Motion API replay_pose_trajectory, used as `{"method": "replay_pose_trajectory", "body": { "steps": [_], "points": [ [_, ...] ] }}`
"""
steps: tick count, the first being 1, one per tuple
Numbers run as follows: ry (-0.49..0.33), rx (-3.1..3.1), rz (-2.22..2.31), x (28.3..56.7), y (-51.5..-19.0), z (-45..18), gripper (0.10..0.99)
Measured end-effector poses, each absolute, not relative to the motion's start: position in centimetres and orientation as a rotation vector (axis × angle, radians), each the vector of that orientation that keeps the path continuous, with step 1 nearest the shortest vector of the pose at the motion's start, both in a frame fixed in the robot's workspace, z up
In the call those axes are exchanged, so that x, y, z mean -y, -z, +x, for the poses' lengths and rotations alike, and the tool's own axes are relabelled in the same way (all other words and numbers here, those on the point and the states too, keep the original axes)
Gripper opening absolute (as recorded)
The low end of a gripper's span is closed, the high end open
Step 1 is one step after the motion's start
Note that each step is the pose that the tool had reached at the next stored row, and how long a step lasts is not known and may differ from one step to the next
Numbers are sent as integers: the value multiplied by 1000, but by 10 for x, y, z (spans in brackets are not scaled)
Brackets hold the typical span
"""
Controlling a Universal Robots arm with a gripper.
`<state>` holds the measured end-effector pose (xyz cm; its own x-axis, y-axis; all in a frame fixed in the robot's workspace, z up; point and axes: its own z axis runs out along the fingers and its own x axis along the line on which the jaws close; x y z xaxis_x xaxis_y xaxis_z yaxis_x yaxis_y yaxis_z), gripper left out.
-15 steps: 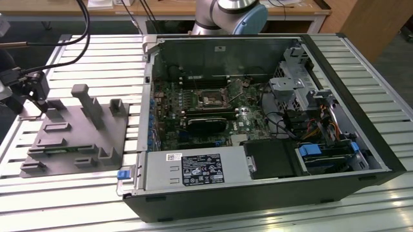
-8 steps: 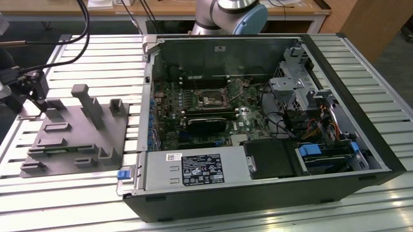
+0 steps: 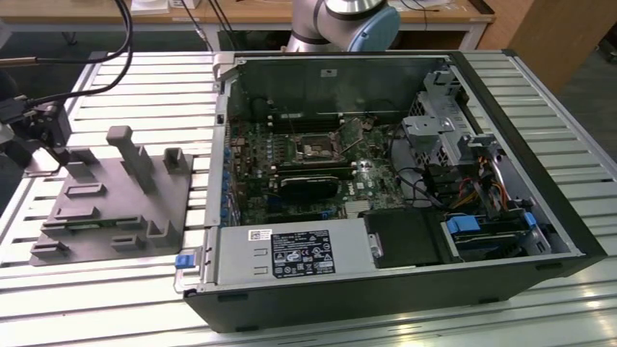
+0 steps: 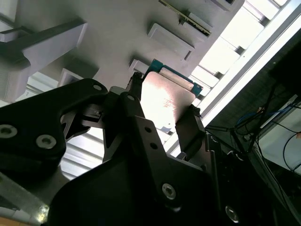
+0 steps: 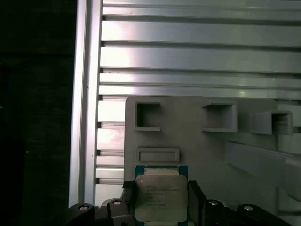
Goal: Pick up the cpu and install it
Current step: 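Pick up the cpu and move it towards the insertion slot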
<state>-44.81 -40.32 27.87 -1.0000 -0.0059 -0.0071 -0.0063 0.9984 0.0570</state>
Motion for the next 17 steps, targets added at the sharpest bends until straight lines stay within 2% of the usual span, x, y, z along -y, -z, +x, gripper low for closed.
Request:
{"method": "replay_pose_trajectory", "body": {
  "steps": [17],
  "points": [
    [-89,-3133,-10,403,-285,-448,537]
  ]
}}
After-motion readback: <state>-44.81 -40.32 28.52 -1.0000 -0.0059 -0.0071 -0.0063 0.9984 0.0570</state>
